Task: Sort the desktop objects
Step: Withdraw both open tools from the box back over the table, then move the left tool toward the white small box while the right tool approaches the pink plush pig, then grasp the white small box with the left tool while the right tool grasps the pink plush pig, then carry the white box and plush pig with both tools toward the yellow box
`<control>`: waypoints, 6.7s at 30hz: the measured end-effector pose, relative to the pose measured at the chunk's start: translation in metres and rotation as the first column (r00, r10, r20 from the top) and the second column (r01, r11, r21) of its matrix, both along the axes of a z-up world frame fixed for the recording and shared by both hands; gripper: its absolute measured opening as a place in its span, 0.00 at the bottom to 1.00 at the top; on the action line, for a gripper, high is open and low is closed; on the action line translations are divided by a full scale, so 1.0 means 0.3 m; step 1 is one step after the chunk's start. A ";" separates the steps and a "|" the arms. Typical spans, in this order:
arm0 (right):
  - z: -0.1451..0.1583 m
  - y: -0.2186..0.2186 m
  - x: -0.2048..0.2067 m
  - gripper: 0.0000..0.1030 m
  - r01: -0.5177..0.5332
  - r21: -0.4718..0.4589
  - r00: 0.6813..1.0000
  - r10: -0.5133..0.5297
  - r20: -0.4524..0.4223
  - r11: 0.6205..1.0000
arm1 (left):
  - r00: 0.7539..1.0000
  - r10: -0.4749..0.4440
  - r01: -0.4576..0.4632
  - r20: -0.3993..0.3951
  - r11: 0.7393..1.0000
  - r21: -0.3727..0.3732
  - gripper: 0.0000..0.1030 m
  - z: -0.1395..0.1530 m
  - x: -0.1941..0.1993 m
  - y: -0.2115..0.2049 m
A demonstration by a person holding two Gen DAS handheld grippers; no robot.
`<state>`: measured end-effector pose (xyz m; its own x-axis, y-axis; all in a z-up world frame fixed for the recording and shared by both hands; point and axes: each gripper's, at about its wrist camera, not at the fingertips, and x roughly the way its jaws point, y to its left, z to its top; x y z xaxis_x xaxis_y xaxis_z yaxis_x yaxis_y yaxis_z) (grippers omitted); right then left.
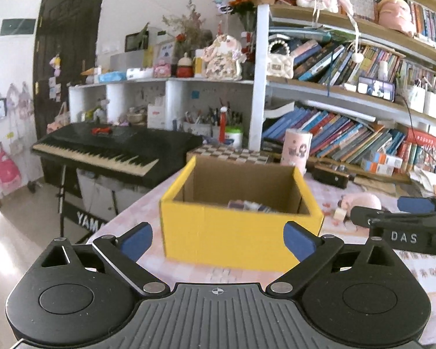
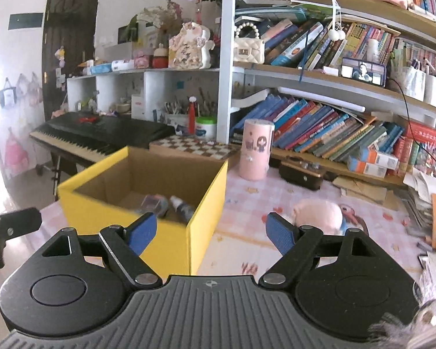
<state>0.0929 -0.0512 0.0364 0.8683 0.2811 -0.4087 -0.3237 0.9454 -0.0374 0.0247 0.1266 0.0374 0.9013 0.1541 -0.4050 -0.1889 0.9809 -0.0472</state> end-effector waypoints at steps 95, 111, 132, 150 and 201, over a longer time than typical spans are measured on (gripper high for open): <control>-0.116 -0.825 0.262 0.81 0.345 -0.030 0.924 -0.345 -0.163 0.938 | 0.887 -0.407 0.403 -0.217 0.913 -0.063 0.97 -0.155 0.498 -0.844; -0.148 -0.957 0.404 0.81 0.298 -0.006 0.937 -0.294 -0.191 0.955 | 0.901 -0.344 0.334 -0.266 0.939 -0.083 0.97 -0.231 0.677 -0.927; -0.172 -1.033 0.459 0.81 0.291 0.000 0.934 -0.284 -0.214 0.957 | 0.851 -0.444 0.450 -0.280 0.892 -0.047 0.83 -0.394 0.914 -1.021; -0.189 -1.003 0.490 0.81 0.278 0.017 0.933 -0.266 -0.241 0.961 | 0.850 -0.436 0.427 -0.295 0.899 -0.097 0.51 -0.371 0.913 -0.970; -0.070 -0.715 0.467 0.64 -0.056 0.084 0.964 0.076 -0.255 0.995 | 0.965 -0.261 0.250 0.003 0.923 -0.291 0.51 -0.006 0.401 -0.599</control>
<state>0.2331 -0.2658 0.0155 0.7147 0.3727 -0.5919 -0.3748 0.9185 0.1259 0.1450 -0.0530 0.0357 0.8788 -0.2069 -0.4299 0.0599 0.9418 -0.3308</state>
